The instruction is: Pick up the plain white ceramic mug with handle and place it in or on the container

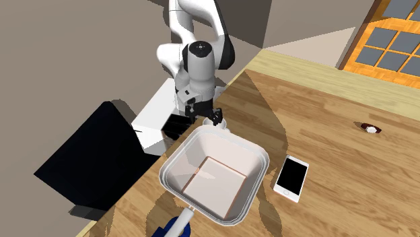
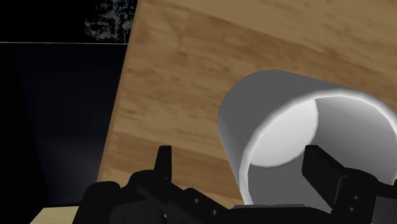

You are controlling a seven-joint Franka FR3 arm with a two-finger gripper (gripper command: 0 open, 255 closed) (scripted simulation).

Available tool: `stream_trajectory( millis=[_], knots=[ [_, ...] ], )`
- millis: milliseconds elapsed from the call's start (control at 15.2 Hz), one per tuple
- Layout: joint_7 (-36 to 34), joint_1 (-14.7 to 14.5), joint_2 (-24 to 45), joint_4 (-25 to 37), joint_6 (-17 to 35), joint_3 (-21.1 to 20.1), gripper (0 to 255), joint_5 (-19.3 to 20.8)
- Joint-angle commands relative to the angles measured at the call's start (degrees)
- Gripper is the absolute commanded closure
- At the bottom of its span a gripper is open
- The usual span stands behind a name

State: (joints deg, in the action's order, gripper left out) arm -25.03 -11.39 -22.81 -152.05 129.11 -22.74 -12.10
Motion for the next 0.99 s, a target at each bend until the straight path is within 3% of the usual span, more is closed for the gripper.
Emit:
stream_trajectory(
  millis=[0,264,330,924],
  knots=[
    [0.0,0.0,0.1,0.0,0.2,0.0,0,0.0],
    [0.0,0.0,0.1,0.0,0.1,0.0,0,0.0],
    [0.0,0.0,0.1,0.0,0.1,0.0,255,0.0],
    [0.0,0.0,0.1,0.0,0.2,0.0,255,0.0]
  ],
)
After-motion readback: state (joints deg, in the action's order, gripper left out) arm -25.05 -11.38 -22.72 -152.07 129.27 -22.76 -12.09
